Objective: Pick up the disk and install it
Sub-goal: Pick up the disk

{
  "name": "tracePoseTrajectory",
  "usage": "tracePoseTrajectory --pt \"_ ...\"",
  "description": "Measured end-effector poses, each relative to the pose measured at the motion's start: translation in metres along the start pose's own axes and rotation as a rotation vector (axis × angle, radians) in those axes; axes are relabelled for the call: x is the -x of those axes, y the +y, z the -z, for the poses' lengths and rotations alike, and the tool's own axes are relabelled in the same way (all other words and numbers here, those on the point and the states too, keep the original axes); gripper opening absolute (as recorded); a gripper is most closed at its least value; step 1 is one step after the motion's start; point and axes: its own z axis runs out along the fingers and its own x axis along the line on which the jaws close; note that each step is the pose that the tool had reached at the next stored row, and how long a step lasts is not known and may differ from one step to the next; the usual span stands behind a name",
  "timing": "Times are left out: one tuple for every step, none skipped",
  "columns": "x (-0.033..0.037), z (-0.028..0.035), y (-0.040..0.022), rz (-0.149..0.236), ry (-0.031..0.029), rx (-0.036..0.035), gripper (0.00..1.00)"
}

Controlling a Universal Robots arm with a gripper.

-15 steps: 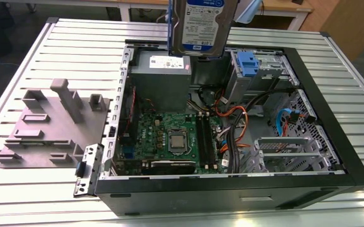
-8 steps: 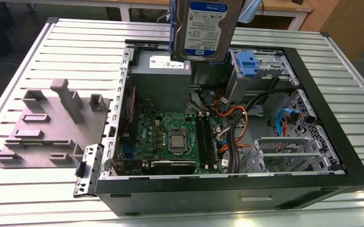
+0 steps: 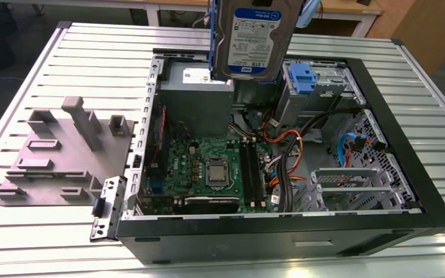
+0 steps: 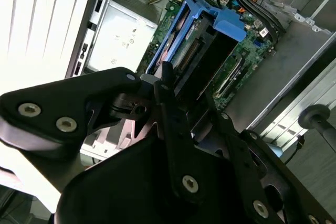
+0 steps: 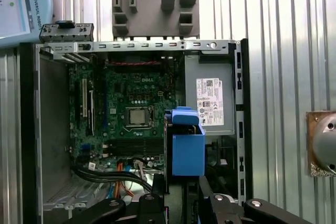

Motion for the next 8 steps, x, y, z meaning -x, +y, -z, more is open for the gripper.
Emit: tracePoseTrajectory --pt "-0.0012 -0.0002 -0.0004 0.0 0.0 0.0 0.35" --pt "-0.0023 -0.0004 -0.0009 0.0 0.0 0.0 0.35" --pt "-0.0034 -0.0006 -0.0013 0.0 -0.0001 0.0 0.35" --pt "-0.0046 -0.0008 -0.0018 0.0 0.0 0.0 0.35" --pt "-0.0058 -0.001 -0.0023 0.0 0.0001 0.0 0.35" --pt "-0.007 -0.0012 -0.0027 0.0 0.0 0.0 0.35" --pt "-0.0083 -0.0015 -0.0031 0.0 0.0 0.0 0.35" --pt "-0.0095 -0.0017 -0.0036 0.0 0.0 0.0 0.35"
